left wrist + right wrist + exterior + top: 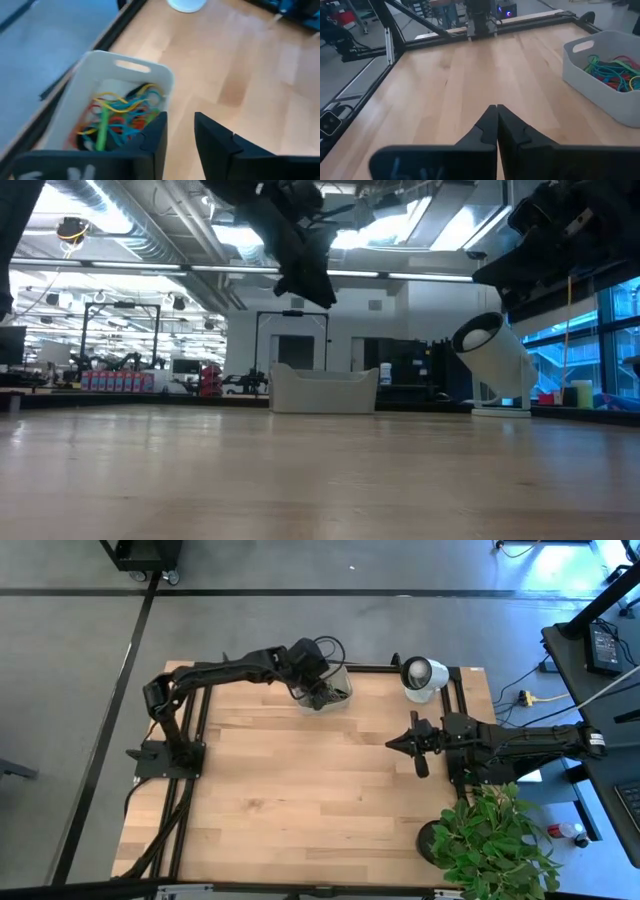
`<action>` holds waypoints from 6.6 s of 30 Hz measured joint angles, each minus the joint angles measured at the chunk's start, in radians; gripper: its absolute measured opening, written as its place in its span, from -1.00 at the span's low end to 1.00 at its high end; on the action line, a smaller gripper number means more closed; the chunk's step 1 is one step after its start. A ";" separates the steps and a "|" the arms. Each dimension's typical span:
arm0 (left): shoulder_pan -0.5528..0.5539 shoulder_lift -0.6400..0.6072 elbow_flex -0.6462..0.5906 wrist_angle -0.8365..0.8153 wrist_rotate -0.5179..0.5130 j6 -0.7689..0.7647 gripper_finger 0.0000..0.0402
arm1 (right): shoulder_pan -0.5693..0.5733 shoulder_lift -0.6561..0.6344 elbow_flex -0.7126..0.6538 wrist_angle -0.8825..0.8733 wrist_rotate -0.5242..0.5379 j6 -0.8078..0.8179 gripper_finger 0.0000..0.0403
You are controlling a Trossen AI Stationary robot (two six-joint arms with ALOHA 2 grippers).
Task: Pick and place rubber bands into bin
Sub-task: Return to Home Position
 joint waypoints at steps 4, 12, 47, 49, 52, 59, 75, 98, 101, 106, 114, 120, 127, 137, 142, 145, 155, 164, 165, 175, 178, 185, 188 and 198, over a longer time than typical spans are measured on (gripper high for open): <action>-0.044 -0.007 0.000 -0.001 -0.006 -0.075 -0.66 | 0.000 -0.059 0.000 -0.027 0.057 -0.002 -0.99; -0.122 -0.007 0.000 -0.001 -0.068 -0.207 -0.85 | 0.000 -0.372 0.000 -0.298 0.094 0.024 -0.99; -0.195 -0.007 -0.002 -0.001 -0.200 -0.349 -0.99 | 0.016 -0.569 -0.236 -0.061 0.227 -0.081 -1.00; -0.195 -0.007 -0.002 -0.001 -0.200 -0.322 -0.98 | 0.016 -0.569 -0.236 -0.055 0.275 -0.097 -1.00; -0.195 -0.007 -0.002 -0.001 -0.200 -0.275 -0.98 | 0.016 -0.569 -0.236 -0.050 0.300 -0.128 -1.00; -0.198 -0.007 -0.002 -0.015 -0.200 -0.144 -0.99 | 0.016 -0.563 -0.236 -0.051 0.299 -0.133 -0.96; -0.309 -0.079 -0.094 -0.067 -0.149 0.142 -0.99 | 0.016 -0.563 -0.236 -0.051 0.296 -0.130 -0.84; -0.598 -0.806 -0.719 0.105 -0.443 -0.202 -0.99 | 0.016 -0.563 -0.235 -0.074 0.143 -0.196 -0.84; -0.633 -0.876 -0.759 0.111 -0.467 -0.215 -1.00 | 0.016 -0.563 -0.235 -0.074 0.142 -0.205 -0.84; -0.687 -0.962 -0.814 0.119 -0.493 -0.225 -0.99 | 0.016 -0.563 -0.235 -0.082 0.092 -0.216 -0.84; -0.773 -1.069 -1.031 0.349 -0.535 -0.180 -0.99 | 0.016 -0.563 -0.235 -0.082 0.092 -0.175 -0.84; -0.744 -1.153 -1.263 0.712 -0.418 -0.045 -0.99 | 0.016 -0.563 -0.235 -0.081 0.092 -0.181 -0.84; -0.580 -1.316 -1.436 0.838 -0.212 -0.039 -0.99 | 0.016 -0.563 -0.235 -0.081 0.092 -0.181 -0.84; -0.502 -1.559 -1.497 0.674 -0.130 0.010 -0.99 | 0.016 -0.563 -0.235 -0.081 0.092 -0.181 -0.84; -0.502 -1.668 -1.497 0.639 -0.140 0.049 -0.99 | 0.016 -0.563 -0.235 -0.081 0.092 -0.181 -0.84; -0.502 -1.729 -1.497 0.604 -0.142 0.055 -0.99 | 0.016 -0.563 -0.235 -0.081 0.092 -0.181 -0.84; -0.502 -1.743 -1.497 0.561 -0.106 0.059 -0.99 | 0.016 -0.563 -0.235 -0.080 0.093 -0.181 -0.84; -0.502 -1.740 -1.497 0.561 -0.114 0.082 -0.99 | 0.016 -0.563 -0.235 -0.081 0.093 -0.181 -0.84; -0.502 -1.740 -1.497 0.561 -0.114 0.082 -0.99 | 0.016 -0.563 -0.235 -0.080 0.093 -0.181 -0.84; -0.502 -1.740 -1.497 0.561 -0.114 0.082 -0.99 | 0.016 -0.563 -0.235 -0.080 0.093 -0.181 -0.84; -0.502 -1.740 -1.497 0.561 -0.114 0.082 -0.97 | 0.016 -0.563 -0.235 -0.080 0.093 -0.181 -0.84; -0.502 -1.740 -1.496 0.561 -0.114 0.082 -0.99 | 0.016 -0.563 -0.235 -0.080 0.093 -0.181 -0.84; -0.502 -1.740 -1.496 0.561 -0.114 0.082 -0.99 | 0.016 -0.563 -0.235 -0.081 0.093 -0.181 -0.84; -0.502 -1.740 -1.496 0.561 -0.114 0.082 -0.98 | 0.016 -0.563 -0.235 -0.081 0.093 -0.181 -0.84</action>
